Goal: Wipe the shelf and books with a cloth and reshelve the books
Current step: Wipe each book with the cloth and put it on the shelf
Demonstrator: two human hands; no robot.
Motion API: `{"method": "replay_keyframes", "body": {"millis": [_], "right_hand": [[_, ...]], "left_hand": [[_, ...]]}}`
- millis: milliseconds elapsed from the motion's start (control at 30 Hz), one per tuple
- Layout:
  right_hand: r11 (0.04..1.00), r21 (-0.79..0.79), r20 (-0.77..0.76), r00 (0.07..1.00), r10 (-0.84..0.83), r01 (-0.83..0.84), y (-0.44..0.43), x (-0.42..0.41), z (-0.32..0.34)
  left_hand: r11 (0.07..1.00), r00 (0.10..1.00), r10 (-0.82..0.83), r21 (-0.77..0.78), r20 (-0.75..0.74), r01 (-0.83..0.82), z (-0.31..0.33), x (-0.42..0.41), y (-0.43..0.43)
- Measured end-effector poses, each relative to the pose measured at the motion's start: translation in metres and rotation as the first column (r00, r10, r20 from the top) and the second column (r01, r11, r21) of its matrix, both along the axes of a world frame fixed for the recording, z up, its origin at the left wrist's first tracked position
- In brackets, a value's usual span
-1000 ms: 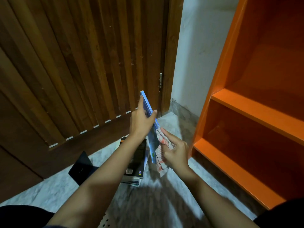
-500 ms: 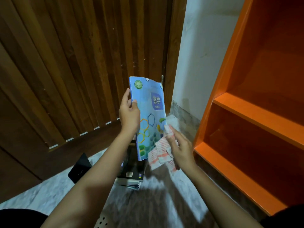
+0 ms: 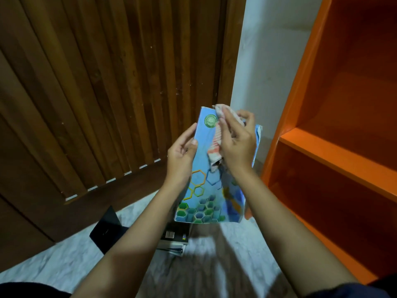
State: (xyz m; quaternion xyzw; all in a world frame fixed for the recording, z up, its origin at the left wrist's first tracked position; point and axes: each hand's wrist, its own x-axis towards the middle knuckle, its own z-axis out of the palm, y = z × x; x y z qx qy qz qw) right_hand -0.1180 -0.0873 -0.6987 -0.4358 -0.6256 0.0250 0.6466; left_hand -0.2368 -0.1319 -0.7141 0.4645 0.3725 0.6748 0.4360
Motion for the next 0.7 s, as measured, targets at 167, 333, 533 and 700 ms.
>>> {"method": "replay_keyframes", "body": {"millis": [167, 333, 533, 700], "right_hand": [[0.949, -0.314, -0.266, 0.959, -0.097, 0.009, 0.022, 0.041, -0.024], [0.990, -0.114, -0.292, 0.955, 0.049, -0.086, -0.013, 0.013, -0.016], [0.974, -0.195, -0.284, 0.957, 0.059, -0.118, -0.005, 0.025, -0.037], [0.911, -0.388, -0.346, 0.938, -0.002, -0.142, 0.003, 0.037, -0.057]], "left_hand": [[0.992, 0.975, -0.122, -0.015, 0.186, 0.127, 0.007, 0.001, -0.002], [0.987, 0.950, -0.152, -0.013, 0.272, 0.162, 0.015, 0.015, 0.003], [0.984, 0.905, -0.159, -0.010, 0.394, 0.177, 0.025, 0.008, 0.006], [0.992, 0.908, -0.097, -0.036, 0.407, 0.121, 0.024, 0.010, 0.008]]}}
